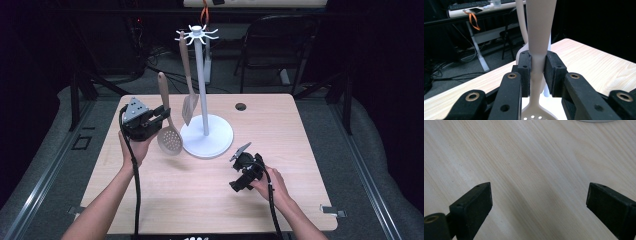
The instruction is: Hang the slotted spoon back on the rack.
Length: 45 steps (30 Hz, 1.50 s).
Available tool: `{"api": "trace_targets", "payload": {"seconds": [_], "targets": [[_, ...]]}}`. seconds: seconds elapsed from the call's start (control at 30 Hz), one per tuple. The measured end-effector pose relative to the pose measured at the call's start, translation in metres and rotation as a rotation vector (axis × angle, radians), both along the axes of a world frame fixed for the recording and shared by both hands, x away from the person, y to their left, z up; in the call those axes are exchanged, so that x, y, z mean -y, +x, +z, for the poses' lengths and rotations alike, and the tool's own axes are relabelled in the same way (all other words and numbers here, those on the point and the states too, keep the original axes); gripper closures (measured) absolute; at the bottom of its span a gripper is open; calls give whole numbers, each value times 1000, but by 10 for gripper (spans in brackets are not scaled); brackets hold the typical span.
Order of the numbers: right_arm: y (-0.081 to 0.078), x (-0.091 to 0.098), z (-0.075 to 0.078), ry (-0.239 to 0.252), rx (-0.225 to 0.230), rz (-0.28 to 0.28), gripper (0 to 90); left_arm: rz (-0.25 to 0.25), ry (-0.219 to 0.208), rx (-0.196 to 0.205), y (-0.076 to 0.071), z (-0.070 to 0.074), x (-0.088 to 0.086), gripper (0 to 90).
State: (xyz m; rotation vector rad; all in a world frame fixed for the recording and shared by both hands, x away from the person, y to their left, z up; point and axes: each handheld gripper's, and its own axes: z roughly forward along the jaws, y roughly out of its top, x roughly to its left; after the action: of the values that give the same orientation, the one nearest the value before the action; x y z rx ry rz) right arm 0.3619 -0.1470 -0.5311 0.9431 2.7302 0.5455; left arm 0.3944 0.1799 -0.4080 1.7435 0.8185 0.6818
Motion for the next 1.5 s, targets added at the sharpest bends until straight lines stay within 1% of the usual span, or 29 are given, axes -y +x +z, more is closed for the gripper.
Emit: {"api": "trace_targets", "payload": {"seconds": [0.17,0.3,0.4,0.43,0.47,0.5,0.53,0.57,0.6,0.67,0.77,0.83,1.0,1.03,1.17,1.2,1.27,1.5], "targets": [[0,0,0,5,2,-3,62,-2,1,1,4,6,5,758],[0,-1,-1,9,2,-1,62,-2,0,3,8,13,9,758],[0,-1,-1,8,1,0,62,0,-9,4,12,18,11,758],[0,-1,-3,28,5,-11,62,2,-14,3,13,20,13,758],[0,-1,-1,14,3,-5,62,2,-17,4,13,21,14,758],[0,-1,-1,16,1,-4,62,2,-18,2,15,23,15,758],[0,0,0,3,2,-2,62,-1,-19,1,16,25,17,758],[0,0,-1,15,0,-5,62,-1,-24,2,17,26,18,758],[0,0,-1,15,0,-5,62,-5,-20,3,18,28,20,758],[0,0,0,13,-2,-5,62,-7,-26,4,20,31,23,758],[0,0,1,-2,-1,2,62,-10,-23,4,22,34,28,758],[0,1,1,0,0,1,63,-15,-19,4,24,37,31,758],[0,1,0,17,4,-6,62,-21,-22,5,28,43,39,757],[0,1,1,11,3,-2,63,-24,-21,5,29,44,40,758],[0,1,1,13,5,-1,63,-21,-17,4,32,48,45,758],[0,1,2,0,7,1,63,-20,-19,0,33,49,45,758],[0,1,2,0,10,2,63,-24,-18,-1,35,51,47,757],[0,2,2,0,10,2,63,-15,0,-3,39,57,53,757]]}}
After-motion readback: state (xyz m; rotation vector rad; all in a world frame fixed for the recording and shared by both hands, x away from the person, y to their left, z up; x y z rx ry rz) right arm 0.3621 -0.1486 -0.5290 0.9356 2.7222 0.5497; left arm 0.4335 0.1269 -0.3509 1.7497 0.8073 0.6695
